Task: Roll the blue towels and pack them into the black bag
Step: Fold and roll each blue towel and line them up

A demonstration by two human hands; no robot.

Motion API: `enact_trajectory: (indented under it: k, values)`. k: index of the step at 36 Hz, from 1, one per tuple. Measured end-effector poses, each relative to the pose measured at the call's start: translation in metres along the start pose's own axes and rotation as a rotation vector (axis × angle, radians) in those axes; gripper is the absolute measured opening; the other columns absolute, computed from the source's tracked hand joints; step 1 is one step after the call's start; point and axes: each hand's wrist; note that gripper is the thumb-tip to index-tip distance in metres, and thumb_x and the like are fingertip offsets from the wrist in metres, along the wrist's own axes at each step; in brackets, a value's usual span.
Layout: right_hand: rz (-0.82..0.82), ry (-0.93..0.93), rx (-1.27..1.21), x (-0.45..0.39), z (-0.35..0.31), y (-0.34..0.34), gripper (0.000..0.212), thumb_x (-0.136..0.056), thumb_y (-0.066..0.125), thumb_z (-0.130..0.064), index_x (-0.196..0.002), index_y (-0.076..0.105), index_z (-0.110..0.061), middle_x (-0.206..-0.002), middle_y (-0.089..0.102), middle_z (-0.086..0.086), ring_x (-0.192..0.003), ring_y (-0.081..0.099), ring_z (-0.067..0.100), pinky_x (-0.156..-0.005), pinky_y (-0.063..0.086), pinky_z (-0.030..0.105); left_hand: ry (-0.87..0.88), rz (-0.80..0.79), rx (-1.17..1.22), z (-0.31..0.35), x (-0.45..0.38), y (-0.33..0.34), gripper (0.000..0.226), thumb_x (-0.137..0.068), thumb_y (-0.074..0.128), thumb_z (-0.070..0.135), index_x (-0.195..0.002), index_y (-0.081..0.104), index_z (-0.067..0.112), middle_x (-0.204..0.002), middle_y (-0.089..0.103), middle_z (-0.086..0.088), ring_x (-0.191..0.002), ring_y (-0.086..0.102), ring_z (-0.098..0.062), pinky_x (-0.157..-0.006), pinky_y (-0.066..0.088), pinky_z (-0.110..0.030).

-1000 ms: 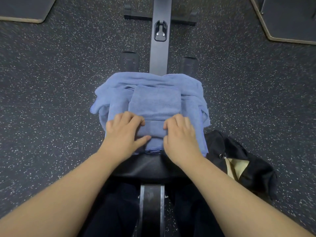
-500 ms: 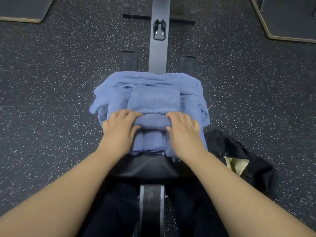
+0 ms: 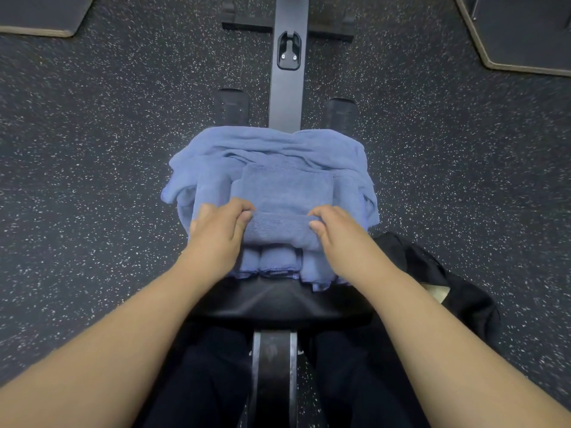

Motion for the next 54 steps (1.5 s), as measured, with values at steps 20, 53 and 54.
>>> enact_trajectory:
  k: [20, 53, 54]
  values:
    - [0.449, -0.007, 0.155, -0.001, -0.006, 0.007, 0.01, -0.085, 0.058, -0.003, -0.087, 0.061, -0.012, -0.093, 0.052, 0.006, -0.085, 0.043, 0.025, -0.07, 0.026, 0.031, 0.087, -0.022, -0.038, -0.008, 0.005, 0.001, 0.046, -0.071, 0.053, 0.064, -0.111, 0.043, 0.047, -0.112, 0.035, 0.011, -0.11, 0.039, -0.016, -0.096, 0.03, -0.04]
    - [0.123, -0.06, -0.066, -0.001, 0.002, 0.004, 0.031, -0.098, 0.049, -0.016, -0.128, 0.051, -0.012, -0.128, 0.048, 0.011, -0.119, 0.044, 0.029, -0.101, 0.029, 0.029, 0.142, 0.06, 0.012, -0.008, -0.006, 0.005, 0.036, -0.09, 0.031, 0.04, -0.121, 0.046, 0.032, -0.116, 0.059, -0.008, -0.109, 0.045, -0.031, -0.091, 0.034, -0.045]
    - [0.113, -0.061, -0.076, 0.0, 0.002, 0.003, 0.03, -0.099, 0.047, -0.016, -0.128, 0.051, -0.012, -0.127, 0.049, 0.012, -0.119, 0.045, 0.028, -0.1, 0.029, 0.028, 0.136, 0.059, 0.007, -0.007, -0.006, 0.004, 0.043, -0.089, 0.029, 0.043, -0.123, 0.051, 0.028, -0.114, 0.059, -0.008, -0.108, 0.044, -0.032, -0.091, 0.033, -0.044]
Point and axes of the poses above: each hand's wrist, its own x-axis away from the middle knuckle, its own y-axis out of the palm, z = x × y
